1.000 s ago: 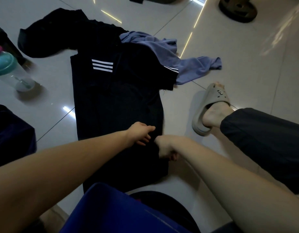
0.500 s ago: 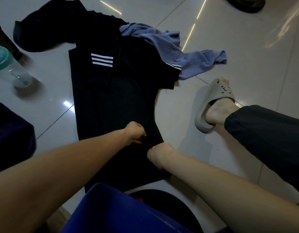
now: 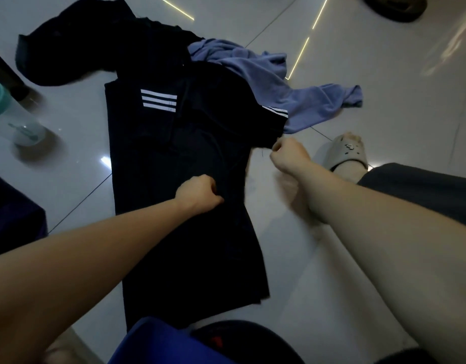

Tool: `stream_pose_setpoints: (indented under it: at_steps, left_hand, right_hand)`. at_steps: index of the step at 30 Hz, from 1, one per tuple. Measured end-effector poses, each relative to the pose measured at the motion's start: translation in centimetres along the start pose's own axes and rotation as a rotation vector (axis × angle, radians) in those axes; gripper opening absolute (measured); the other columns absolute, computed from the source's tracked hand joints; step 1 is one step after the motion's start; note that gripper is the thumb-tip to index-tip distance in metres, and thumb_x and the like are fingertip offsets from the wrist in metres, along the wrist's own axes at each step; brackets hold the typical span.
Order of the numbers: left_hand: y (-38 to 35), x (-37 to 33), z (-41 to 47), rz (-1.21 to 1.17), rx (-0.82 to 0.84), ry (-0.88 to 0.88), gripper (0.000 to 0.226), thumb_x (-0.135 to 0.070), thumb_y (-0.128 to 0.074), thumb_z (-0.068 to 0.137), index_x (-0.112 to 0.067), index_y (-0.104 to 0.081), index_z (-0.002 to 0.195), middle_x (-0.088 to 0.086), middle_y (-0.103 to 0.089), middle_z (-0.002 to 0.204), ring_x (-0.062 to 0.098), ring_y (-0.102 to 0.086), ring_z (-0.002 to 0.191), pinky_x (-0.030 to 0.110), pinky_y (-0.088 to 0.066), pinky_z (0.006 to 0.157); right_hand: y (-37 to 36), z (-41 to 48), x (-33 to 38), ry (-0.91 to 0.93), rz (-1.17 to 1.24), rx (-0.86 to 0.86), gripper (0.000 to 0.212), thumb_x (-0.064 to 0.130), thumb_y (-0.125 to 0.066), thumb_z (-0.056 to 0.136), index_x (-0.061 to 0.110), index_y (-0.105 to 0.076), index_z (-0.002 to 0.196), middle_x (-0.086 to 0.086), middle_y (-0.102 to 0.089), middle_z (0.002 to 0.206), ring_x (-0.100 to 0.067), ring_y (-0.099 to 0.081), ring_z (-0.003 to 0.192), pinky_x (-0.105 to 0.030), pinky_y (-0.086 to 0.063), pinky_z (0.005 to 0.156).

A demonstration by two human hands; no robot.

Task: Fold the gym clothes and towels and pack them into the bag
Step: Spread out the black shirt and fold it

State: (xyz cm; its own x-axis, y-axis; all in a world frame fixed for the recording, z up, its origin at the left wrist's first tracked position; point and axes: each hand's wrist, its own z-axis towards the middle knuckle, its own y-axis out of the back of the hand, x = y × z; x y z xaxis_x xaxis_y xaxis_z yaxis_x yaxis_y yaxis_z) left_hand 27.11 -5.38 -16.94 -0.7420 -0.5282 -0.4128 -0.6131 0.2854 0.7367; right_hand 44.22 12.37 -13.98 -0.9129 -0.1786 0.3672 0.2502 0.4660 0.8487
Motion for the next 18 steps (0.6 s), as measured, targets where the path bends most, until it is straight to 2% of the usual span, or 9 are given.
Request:
stream_pose_setpoints:
  at_steps: [4, 7, 10, 12, 14, 15, 16, 18]
  left_hand:
    - [3.7, 1.1, 4.6, 0.172, -0.224, -0.136, 0.045, -0.047, -0.070, 0.084, -0.020, -0.061, 0.119, 0.004, -0.063, 0.114, 0.027, -0.061, 0.104, 0.038, -0.052, 0.081]
    - [5.9, 2.6, 7.8, 0.367, -0.280, -0.181, 0.068, -0.052, -0.070, 0.083, -0.020, -0.049, 0.140, 0.009, -0.052, 0.133, 0.031, -0.050, 0.122, 0.046, -0.049, 0.095]
    - [7.0, 4.2, 10.3, 0.485, -0.239, -0.167, 0.087, -0.062, -0.070, 0.080, -0.024, -0.036, 0.151, 0.010, -0.041, 0.148, 0.032, -0.042, 0.134, 0.050, -0.044, 0.105]
    - [7.2, 4.7, 11.4, 0.478, -0.195, -0.145, 0.098, -0.069, -0.070, 0.076, -0.025, -0.030, 0.154, 0.009, -0.038, 0.152, 0.033, -0.039, 0.137, 0.052, -0.043, 0.107]
    - [7.6, 4.7, 12.2, 0.453, -0.164, -0.117, 0.106, -0.074, -0.071, 0.071, -0.027, -0.028, 0.155, 0.009, -0.036, 0.151, 0.033, -0.036, 0.137, 0.054, -0.043, 0.105]
    - [7.8, 4.6, 12.5, 0.460, -0.146, -0.107, 0.109, -0.075, -0.072, 0.069, -0.028, -0.027, 0.156, 0.009, -0.035, 0.151, 0.034, -0.035, 0.137, 0.054, -0.043, 0.104]
    - [8.0, 4.4, 12.7, 0.472, -0.129, -0.099, 0.111, -0.076, -0.073, 0.067, -0.028, -0.026, 0.156, 0.009, -0.033, 0.151, 0.034, -0.034, 0.137, 0.055, -0.044, 0.104]
    - [8.2, 4.1, 13.0, 0.479, -0.114, -0.087, 0.113, -0.075, -0.075, 0.065, -0.028, -0.026, 0.156, 0.010, -0.032, 0.151, 0.036, -0.034, 0.137, 0.055, -0.045, 0.103]
  right_hand:
    - [1.7, 6.1, 1.1, 0.062, -0.130, -0.106, 0.033, 0.009, -0.053, 0.083, 0.008, -0.057, 0.116, -0.019, -0.057, 0.126, -0.043, -0.058, 0.110, -0.046, -0.050, 0.086]
    - [1.7, 10.3, 1.6, 0.109, -0.293, -0.063, 0.035, 0.011, -0.054, 0.088, 0.007, -0.050, 0.123, -0.020, -0.047, 0.133, -0.045, -0.051, 0.119, -0.050, -0.046, 0.090]
    - [1.4, 13.2, 1.6, 0.158, -0.392, -0.035, 0.035, 0.016, -0.057, 0.090, 0.009, -0.049, 0.124, -0.018, -0.047, 0.134, -0.044, -0.050, 0.120, -0.049, -0.043, 0.086]
    - [1.4, 14.2, 1.7, 0.197, -0.453, -0.070, 0.033, 0.021, -0.060, 0.090, 0.011, -0.052, 0.120, -0.016, -0.050, 0.129, -0.042, -0.051, 0.116, -0.047, -0.041, 0.081]
    - [1.5, 14.8, 2.0, 0.211, -0.487, -0.127, 0.013, 0.021, -0.060, 0.091, 0.013, -0.055, 0.099, -0.014, -0.053, 0.118, -0.040, -0.054, 0.106, -0.044, -0.036, 0.073]
    - [1.7, 15.0, 2.0, 0.205, -0.487, -0.142, 0.011, 0.020, -0.059, 0.091, 0.015, -0.052, 0.085, -0.014, -0.055, 0.110, -0.039, -0.054, 0.097, -0.043, -0.034, 0.071]
    - [2.0, 15.2, 1.9, 0.183, -0.469, -0.136, 0.022, 0.021, -0.058, 0.091, 0.017, -0.045, 0.074, -0.013, -0.055, 0.098, -0.037, -0.053, 0.084, -0.042, -0.033, 0.068]
    - [3.1, 15.2, 1.8, 0.145, -0.312, -0.090, 0.036, 0.026, -0.058, 0.092, 0.020, -0.034, 0.066, -0.005, -0.045, 0.072, -0.028, -0.038, 0.062, -0.040, -0.030, 0.062]
